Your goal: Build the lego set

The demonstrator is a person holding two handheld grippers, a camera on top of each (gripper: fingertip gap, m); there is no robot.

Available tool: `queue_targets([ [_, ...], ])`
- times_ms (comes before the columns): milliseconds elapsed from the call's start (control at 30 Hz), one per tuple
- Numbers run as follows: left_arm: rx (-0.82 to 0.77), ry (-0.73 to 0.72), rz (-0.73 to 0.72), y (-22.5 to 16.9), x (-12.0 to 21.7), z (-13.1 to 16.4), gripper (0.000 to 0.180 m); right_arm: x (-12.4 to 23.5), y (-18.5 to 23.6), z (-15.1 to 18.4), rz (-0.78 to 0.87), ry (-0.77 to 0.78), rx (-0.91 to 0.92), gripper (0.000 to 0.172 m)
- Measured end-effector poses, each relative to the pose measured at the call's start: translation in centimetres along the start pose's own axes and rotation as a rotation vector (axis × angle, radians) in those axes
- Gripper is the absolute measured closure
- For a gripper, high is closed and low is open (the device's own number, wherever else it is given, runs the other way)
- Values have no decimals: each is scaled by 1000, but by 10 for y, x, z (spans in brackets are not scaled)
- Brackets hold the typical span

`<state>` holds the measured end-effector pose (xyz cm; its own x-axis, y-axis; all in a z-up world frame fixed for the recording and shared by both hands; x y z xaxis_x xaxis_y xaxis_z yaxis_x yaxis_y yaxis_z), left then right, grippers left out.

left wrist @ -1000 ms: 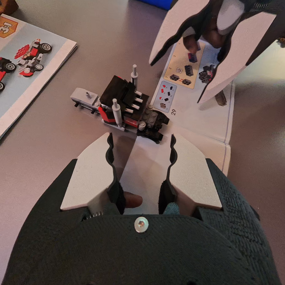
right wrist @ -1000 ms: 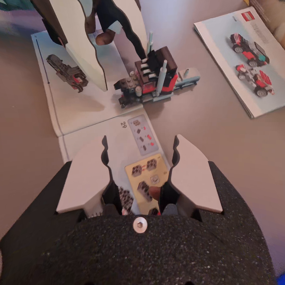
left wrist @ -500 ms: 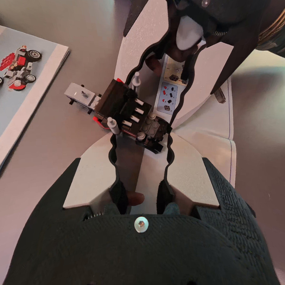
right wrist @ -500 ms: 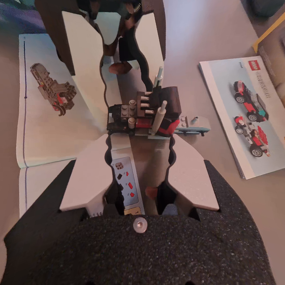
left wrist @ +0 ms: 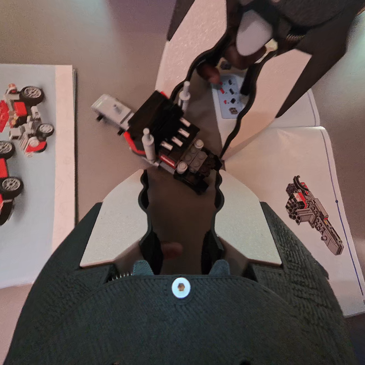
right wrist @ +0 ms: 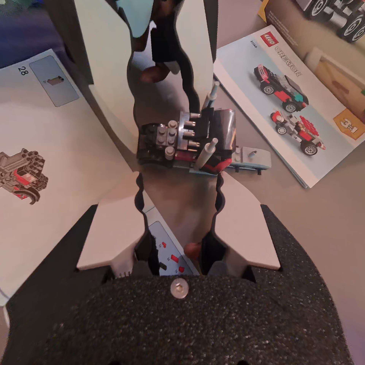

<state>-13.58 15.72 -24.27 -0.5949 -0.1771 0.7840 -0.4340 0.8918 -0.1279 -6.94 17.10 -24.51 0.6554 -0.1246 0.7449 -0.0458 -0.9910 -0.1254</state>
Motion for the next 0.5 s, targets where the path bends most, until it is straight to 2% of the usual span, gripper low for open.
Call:
queue_targets([
  [133, 101, -17, -191, 10, 18, 3, 112, 22, 4, 8, -46, -13, -93, 96],
  [200, 176, -68, -355, 11, 31, 1, 111, 42, 14, 18, -53, -17, -124, 91],
  [267, 282, -134, -514, 3, 43, -3, 110, 62, 22, 28, 0, -73, -123, 79],
  [367, 281, -198, -533, -43, 41, -11, 107, 101, 21, 39, 57, -181, -171, 79],
  [500, 163, -232, -465, -104, 14, -25, 108, 147, -15, 93, 292, -48, -392, 83],
])
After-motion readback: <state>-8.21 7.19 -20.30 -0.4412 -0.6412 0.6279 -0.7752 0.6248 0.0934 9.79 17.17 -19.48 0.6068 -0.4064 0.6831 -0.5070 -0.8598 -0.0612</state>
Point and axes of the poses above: each gripper's, where its closed fingertips meet, x back along the fingers, z out of its underside, y = z × x across the jaws, the point moved 3 cm from there along x, back along the fingers, and after that the axes turned 6 degrees about y, right-handed, at the moved point
